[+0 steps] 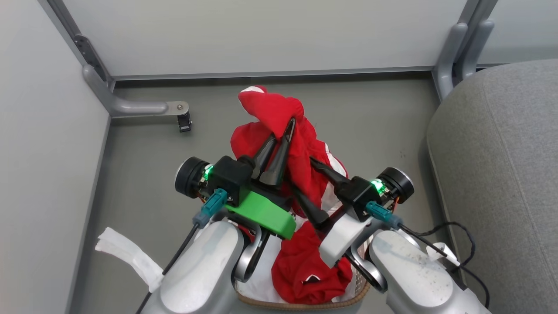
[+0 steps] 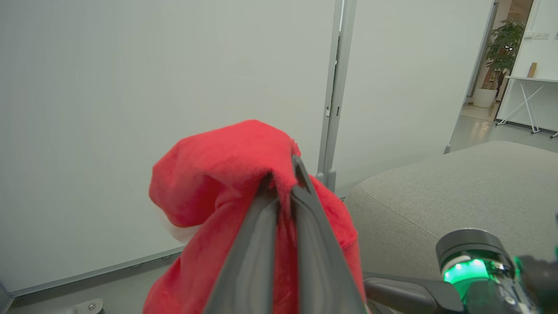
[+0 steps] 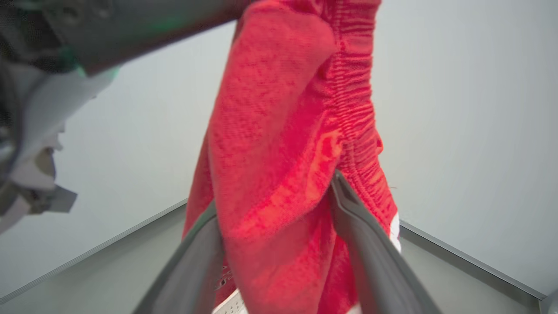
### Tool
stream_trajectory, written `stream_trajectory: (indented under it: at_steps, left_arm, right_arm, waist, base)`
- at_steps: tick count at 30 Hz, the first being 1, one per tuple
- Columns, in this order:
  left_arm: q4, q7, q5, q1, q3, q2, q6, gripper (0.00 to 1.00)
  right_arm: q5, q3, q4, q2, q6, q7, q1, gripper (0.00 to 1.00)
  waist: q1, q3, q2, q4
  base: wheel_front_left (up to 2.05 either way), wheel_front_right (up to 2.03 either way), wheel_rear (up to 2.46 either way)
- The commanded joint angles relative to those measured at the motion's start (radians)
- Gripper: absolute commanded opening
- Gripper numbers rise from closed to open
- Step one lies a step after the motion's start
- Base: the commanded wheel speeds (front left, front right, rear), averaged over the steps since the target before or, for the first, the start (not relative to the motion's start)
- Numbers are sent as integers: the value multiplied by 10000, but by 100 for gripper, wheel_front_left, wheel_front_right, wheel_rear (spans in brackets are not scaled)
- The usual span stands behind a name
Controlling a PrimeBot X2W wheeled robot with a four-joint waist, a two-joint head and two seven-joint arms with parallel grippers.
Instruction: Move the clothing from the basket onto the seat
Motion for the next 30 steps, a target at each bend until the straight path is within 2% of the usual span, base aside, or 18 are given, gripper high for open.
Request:
stream_trajectory:
  at_steps: [1, 4, 6, 7, 8, 16, 30]
  left_arm:
    - [-59, -2, -63, -76, -2, 28, 49, 0]
    - [-11, -2, 5, -49, 6, 26, 82, 0]
    - [23, -2, 140, -46, 73, 26, 126, 49]
    - [66, -2, 170, -19, 95, 26, 117, 87]
    - [71, -2, 200, 17, 135, 25, 129, 100]
    - [343, 2, 772, 254, 472, 31, 2, 100]
    - [598, 2, 1421, 756, 1283, 34, -453, 100]
  right_arm:
    - [109, -57, 26, -47, -7, -47, -53, 0]
    - [166, -205, -92, -42, -7, -47, 48, 0]
    - [138, -323, -162, -50, -7, -47, 129, 0]
    - [141, -386, -198, -45, -7, -47, 173, 0]
    - [136, -479, -245, -47, -7, -47, 207, 0]
    - [37, -930, -567, -41, -7, -48, 492, 0]
    - [68, -1691, -1423, -39, -8, -48, 1028, 0]
  waist:
    - [0, 18, 0, 52]
    - [0, 37, 0, 30]
    - [0, 45, 0, -44]
    - [0, 44, 0, -91]
    - [0, 46, 0, -160]
    - [0, 231, 0, -1085]
    - [0, 653, 0, -3526]
  base:
    - [0, 0, 0]
    - [0, 0, 0]
    - [0, 0, 0]
    - [0, 0, 0]
    - [0, 0, 0]
    - [0, 0, 0]
    - [0, 0, 0]
